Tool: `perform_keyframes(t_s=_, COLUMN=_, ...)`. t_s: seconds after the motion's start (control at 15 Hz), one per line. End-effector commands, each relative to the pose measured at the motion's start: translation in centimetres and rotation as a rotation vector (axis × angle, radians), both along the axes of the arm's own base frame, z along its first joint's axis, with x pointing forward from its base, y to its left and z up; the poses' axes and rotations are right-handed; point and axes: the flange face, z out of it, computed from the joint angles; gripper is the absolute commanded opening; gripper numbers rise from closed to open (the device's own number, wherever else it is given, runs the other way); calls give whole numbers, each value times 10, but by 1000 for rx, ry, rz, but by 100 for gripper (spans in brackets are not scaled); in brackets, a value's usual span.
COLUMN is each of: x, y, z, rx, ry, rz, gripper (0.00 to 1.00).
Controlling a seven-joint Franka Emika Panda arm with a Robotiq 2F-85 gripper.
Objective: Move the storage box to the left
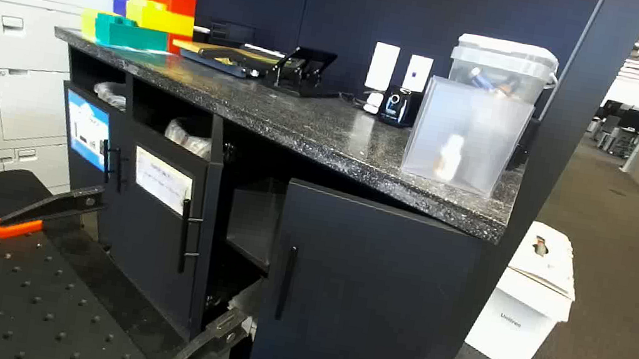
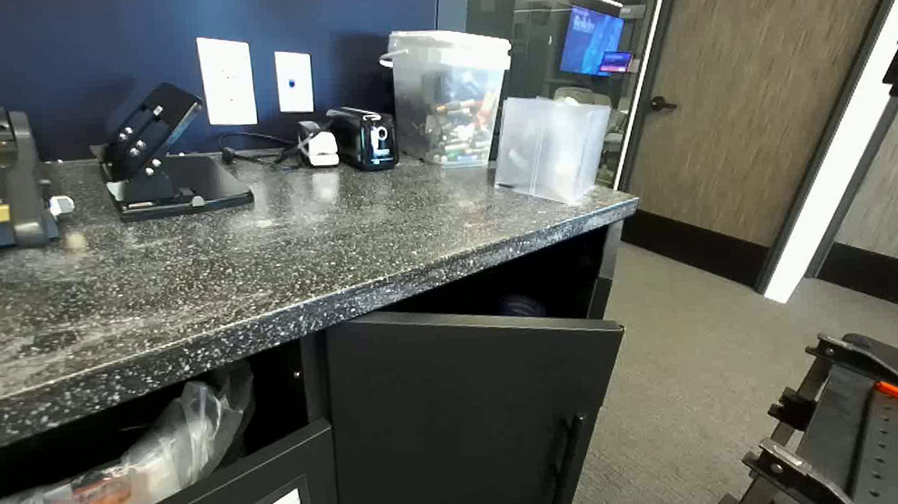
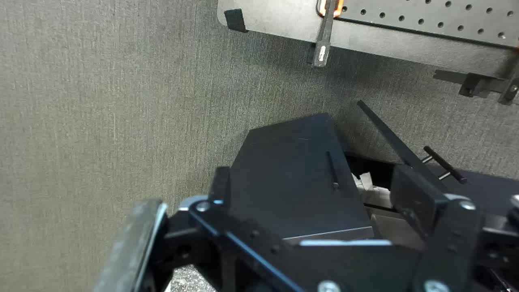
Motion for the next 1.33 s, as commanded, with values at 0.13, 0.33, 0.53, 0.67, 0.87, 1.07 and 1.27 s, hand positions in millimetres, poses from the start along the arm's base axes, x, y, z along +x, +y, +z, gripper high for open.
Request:
perform_keyframes(t_s=0.13, x=0, y=0, z=1, rx=0, ry=0, rz=0, gripper=100)
perform_keyframes(t_s=0.33, x=13, y=4, z=9, rx=-6, ry=13, rz=1, gripper=100)
perform_keyframes(t_s=0.53, x=63, y=27, z=49, rx=23, ry=-25, rz=-5, gripper=100)
perform_keyframes(t_s=0.67, x=94, y=38, z=71, rx=53, ry=-76, rz=6, gripper=100)
perform_keyframes(t_s=0.87, x=147, y=54, z=96, rx=101, ry=-159, rz=10, gripper=100)
perform_keyframes(t_s=1.07, x=196, y=63, z=96, rx=171, ry=-166, rz=-35, gripper=100)
perform_keyframes(t_s=1.27, x=243, y=65, z=77, rx=195, ry=-149, rz=-116, gripper=100)
